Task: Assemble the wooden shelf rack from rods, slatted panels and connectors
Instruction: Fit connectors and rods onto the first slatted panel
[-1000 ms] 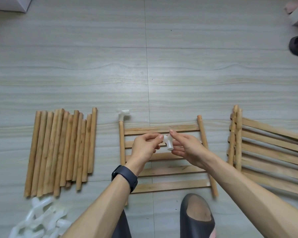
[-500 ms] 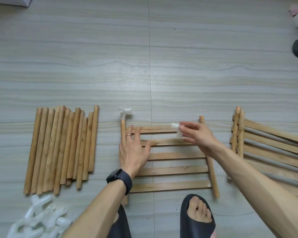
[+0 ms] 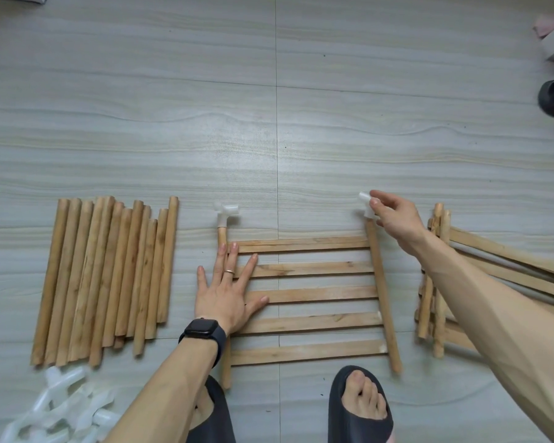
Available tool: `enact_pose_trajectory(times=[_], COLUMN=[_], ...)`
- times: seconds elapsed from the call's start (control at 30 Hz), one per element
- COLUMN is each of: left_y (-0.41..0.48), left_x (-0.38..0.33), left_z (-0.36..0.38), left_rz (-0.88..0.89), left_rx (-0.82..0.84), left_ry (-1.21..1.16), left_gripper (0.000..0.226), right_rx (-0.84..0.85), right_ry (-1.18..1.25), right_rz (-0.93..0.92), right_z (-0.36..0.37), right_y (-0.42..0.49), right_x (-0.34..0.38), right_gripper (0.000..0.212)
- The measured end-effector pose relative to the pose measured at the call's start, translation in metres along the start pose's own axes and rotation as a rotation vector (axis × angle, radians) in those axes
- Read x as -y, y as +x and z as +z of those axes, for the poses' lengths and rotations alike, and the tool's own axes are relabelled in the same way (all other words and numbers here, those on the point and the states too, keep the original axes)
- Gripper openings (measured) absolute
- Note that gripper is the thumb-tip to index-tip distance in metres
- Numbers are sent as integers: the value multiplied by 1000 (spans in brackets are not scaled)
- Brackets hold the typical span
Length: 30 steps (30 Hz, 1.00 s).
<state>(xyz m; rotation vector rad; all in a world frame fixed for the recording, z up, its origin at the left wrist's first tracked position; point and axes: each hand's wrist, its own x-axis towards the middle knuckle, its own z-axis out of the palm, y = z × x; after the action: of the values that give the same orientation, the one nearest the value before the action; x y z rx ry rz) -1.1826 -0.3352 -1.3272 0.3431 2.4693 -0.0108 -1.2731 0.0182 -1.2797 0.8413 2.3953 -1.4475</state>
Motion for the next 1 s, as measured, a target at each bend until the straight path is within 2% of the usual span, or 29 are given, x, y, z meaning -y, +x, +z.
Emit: enact_pose_trajectory(times=[0.17, 0.47, 0.7, 0.83, 0.93, 1.0], left_y=[-2, -4, -2, 4, 17, 29], left_x=[-2, -6, -5, -3, -6, -7], left_z=[-2, -3, 0, -2, -11, -22], left_rz=[-20, -48, -36, -28, -54, -52], left_rx=[15, 3, -45, -72, -84, -125], left_ry=[28, 62, 80, 72, 1, -25], left_gripper=[86, 88, 89, 88, 87, 88], right_rx=[93, 152, 78, -48, -152, -125], right_ry=[-151, -235, -161, -188, -357, -532], right_rz=[12, 53, 71, 72, 77, -62], right_z=[-4, 2, 2, 10, 29, 49], right_y=[5, 20, 9, 3, -23, -54], right_x=[1, -4, -30, -29, -26, -25], right_gripper=[36, 34, 43, 48, 59, 63])
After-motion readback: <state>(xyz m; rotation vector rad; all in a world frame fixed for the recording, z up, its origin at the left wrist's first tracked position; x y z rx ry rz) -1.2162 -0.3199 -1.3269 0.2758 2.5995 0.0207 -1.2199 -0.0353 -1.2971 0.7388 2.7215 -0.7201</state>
